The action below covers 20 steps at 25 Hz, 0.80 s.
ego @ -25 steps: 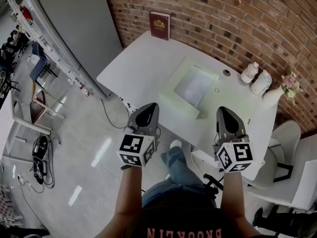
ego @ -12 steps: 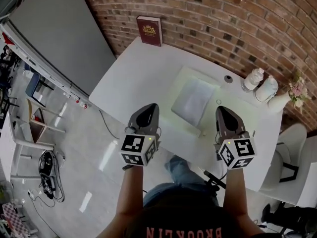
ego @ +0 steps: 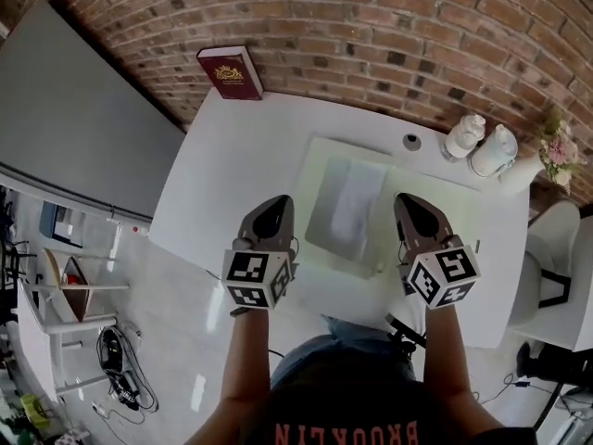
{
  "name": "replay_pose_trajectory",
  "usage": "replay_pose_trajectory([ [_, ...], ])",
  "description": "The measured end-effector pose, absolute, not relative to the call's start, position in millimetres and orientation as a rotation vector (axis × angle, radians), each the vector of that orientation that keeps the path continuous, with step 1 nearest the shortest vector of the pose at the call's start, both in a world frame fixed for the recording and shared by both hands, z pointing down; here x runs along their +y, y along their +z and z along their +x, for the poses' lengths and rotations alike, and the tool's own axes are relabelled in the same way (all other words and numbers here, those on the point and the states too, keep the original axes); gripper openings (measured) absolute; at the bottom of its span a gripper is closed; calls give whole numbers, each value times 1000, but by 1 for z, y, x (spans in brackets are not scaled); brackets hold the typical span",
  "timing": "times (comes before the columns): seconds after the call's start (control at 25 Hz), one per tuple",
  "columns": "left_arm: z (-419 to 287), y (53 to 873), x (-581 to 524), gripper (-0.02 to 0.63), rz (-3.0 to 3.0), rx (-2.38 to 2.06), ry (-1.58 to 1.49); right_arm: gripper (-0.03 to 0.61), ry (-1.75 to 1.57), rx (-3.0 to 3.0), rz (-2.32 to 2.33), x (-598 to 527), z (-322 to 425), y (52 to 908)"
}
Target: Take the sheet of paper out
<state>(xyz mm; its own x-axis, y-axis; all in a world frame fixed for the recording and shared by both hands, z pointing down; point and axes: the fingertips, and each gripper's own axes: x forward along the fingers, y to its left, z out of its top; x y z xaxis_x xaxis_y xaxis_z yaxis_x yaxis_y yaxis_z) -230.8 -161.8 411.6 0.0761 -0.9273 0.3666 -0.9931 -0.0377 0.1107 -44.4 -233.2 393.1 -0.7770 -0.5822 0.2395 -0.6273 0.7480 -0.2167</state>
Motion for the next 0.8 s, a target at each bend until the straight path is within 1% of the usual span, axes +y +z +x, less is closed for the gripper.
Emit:
replay_pose_trajectory([
  [0.28, -229, 430, -199, -3, 2067, -1839, 320, 5, 531, -2683, 1008, -254, -43, 424],
  [0.32, -228, 432, -202, -3, 2071, -1828, 327, 31, 548, -2668, 1003, -255, -44, 430],
  [0.36, -227, 435, -205, -3, 2075, -1818, 333, 74, 565, -2651, 995, -256, -44, 436],
  [0.44, -225, 440, -210, -3, 2083, -1797, 349, 118, 599, -2617, 996, -258, -44, 449],
  [0.52, -225, 447, -213, -3, 2088, -1770, 364, 148, 644, -2581, 1010, -259, -44, 461],
  [0.8, -232, 469, -225, -3, 2107, -1668, 424, 156, 777, -2437, 1080, -259, -45, 500],
])
